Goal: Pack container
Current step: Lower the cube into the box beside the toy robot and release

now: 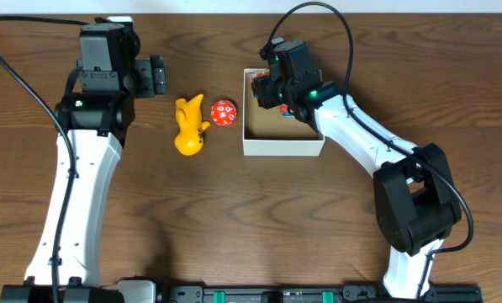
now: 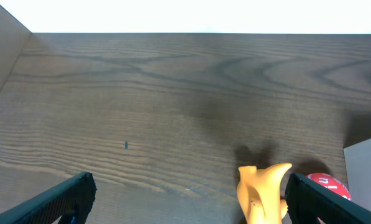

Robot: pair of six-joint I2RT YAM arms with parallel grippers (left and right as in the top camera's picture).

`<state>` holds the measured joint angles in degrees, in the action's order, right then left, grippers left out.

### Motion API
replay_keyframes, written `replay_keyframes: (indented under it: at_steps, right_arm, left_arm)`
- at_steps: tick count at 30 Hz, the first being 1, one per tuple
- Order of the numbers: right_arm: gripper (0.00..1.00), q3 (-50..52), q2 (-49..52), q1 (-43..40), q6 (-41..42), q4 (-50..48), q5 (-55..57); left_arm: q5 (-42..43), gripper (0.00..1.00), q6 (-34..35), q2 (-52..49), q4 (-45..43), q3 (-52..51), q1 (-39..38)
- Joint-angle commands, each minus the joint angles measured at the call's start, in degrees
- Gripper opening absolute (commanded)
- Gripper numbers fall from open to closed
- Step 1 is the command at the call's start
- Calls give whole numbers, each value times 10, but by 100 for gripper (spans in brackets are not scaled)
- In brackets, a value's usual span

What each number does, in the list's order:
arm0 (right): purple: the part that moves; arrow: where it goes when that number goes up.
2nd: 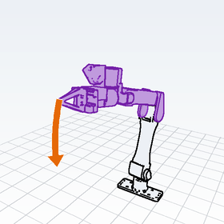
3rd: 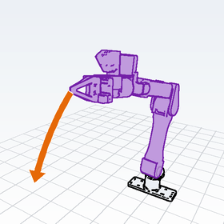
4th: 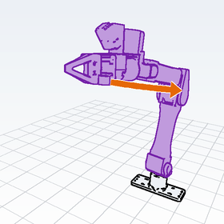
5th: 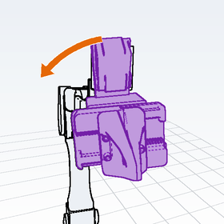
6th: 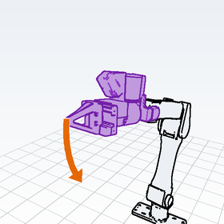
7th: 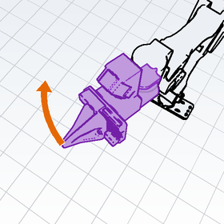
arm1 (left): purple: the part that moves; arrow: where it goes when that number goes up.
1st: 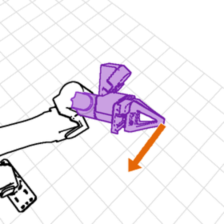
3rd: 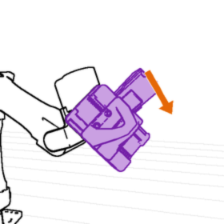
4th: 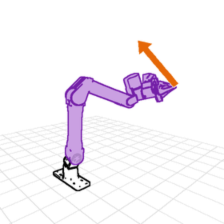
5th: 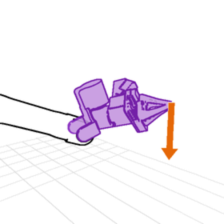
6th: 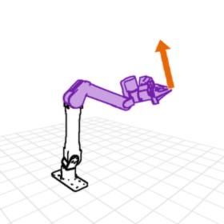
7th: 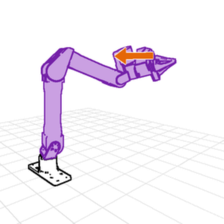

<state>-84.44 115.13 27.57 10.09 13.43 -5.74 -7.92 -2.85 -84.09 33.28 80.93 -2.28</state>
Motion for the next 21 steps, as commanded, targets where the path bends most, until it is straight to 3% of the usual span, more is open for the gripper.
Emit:
replay_keyframes:
  at_steps: [1, 13, 21]
  right_arm:
    - [53, -10, 12, 3, 6, -2, 4]
    - [73, -10, 12, 2, 6, -2, 4]
    - [74, -10, 12, 2, 5, -2, 11]
  left_arm:
    - [-7, 98, -3, 3, 1, 11, 3]
    - [-7, 98, -3, 3, 1, 11, 3]
    - [-7, 98, -3, 3, 1, 11, 3]
